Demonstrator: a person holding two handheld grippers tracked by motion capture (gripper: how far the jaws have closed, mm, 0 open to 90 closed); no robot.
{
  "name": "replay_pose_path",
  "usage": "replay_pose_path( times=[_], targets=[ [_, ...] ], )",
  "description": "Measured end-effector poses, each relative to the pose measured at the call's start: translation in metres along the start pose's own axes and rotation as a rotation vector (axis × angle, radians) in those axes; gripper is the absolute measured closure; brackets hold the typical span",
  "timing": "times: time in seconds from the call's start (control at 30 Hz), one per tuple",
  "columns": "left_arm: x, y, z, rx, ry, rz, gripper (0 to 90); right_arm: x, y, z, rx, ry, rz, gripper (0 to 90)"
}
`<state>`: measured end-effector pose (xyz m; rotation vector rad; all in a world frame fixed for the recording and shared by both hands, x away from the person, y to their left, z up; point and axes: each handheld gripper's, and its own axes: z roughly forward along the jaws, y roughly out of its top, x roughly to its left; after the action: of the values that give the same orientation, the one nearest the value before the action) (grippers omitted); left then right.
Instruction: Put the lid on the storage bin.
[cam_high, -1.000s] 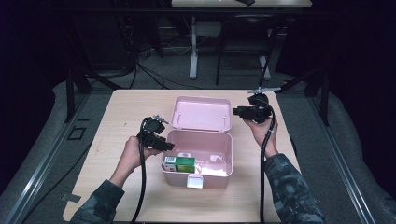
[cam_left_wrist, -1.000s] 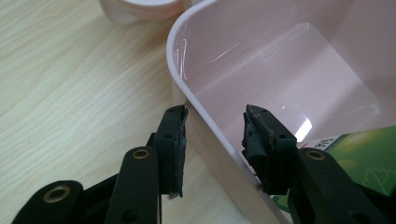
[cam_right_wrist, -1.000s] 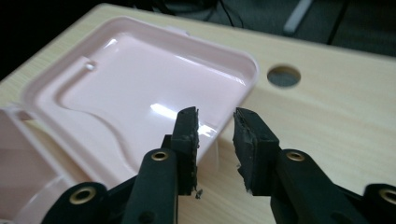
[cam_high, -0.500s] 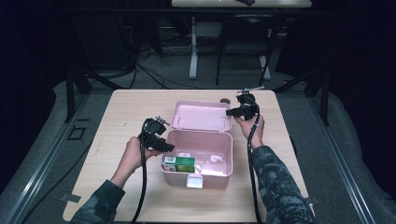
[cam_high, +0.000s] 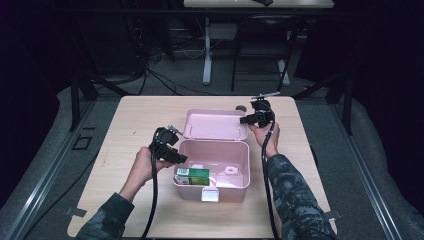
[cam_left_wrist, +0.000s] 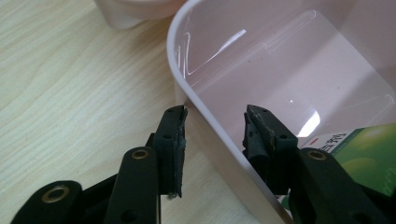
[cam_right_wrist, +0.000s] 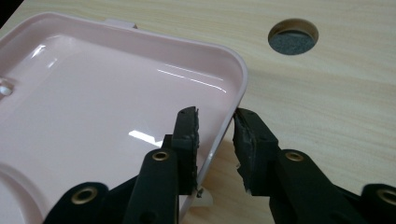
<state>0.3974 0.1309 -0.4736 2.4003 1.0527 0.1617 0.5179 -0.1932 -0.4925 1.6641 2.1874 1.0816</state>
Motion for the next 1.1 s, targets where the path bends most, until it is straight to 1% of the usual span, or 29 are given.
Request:
replay_pose_path(
  times=[0.03,0.1,0.13,0.2,0.23,0.3,0.33,0.43,0.63,0.73,0.9,1.0,1.07,1.1],
  targets=[
    [0.000,0.000,0.000,-0.006,-0.004,-0.002,57.3,0.002,0.001,0.000,0.002,0.001,-0.002,73.1],
    [-0.002,0.001,0.000,-0.014,-0.019,0.004,58.5,0.006,0.003,-0.001,-0.004,0.018,-0.010,75.1],
    [-0.003,0.002,0.000,-0.015,-0.030,0.012,61.0,0.010,0.004,-0.001,-0.006,0.023,-0.025,76.2],
    [-0.005,0.002,0.001,-0.019,-0.054,0.022,67.2,0.020,0.006,0.001,-0.011,0.017,-0.056,78.3],
    [-0.006,0.002,0.002,-0.023,-0.061,0.021,70.6,0.024,0.006,0.002,-0.012,0.016,-0.066,79.1],
    [-0.007,0.001,0.002,-0.019,-0.051,0.032,72.8,0.031,0.007,0.004,-0.013,0.012,-0.088,80.3],
    [-0.007,0.001,0.002,-0.027,-0.053,0.031,73.6,0.033,0.007,0.005,-0.014,0.006,-0.095,80.6],
    [-0.007,0.002,0.002,-0.040,-0.053,0.033,75.7,0.033,0.008,0.004,-0.011,0.002,-0.100,80.5],
    [-0.004,0.005,0.005,-0.051,-0.061,0.036,77.4,0.031,0.008,-0.001,-0.034,-0.015,-0.095,80.9],
    [-0.002,0.009,0.007,-0.057,-0.059,0.044,77.5,0.028,0.008,-0.004,-0.044,-0.027,-0.079,81.2],
    [0.001,0.015,0.011,-0.074,-0.060,0.049,77.2,0.022,0.009,-0.012,-0.088,-0.045,-0.058,81.9],
    [0.003,0.017,0.013,-0.078,-0.068,0.043,76.9,0.020,0.009,-0.019,-0.124,-0.042,-0.054,82.3],
    [0.004,0.017,0.013,-0.079,-0.068,0.046,76.8,0.021,0.009,-0.024,-0.147,-0.038,-0.050,82.6],
    [0.004,0.018,0.014,-0.083,-0.057,0.046,77.0,0.021,0.009,-0.026,-0.156,-0.037,-0.052,82.5]
  ],
)
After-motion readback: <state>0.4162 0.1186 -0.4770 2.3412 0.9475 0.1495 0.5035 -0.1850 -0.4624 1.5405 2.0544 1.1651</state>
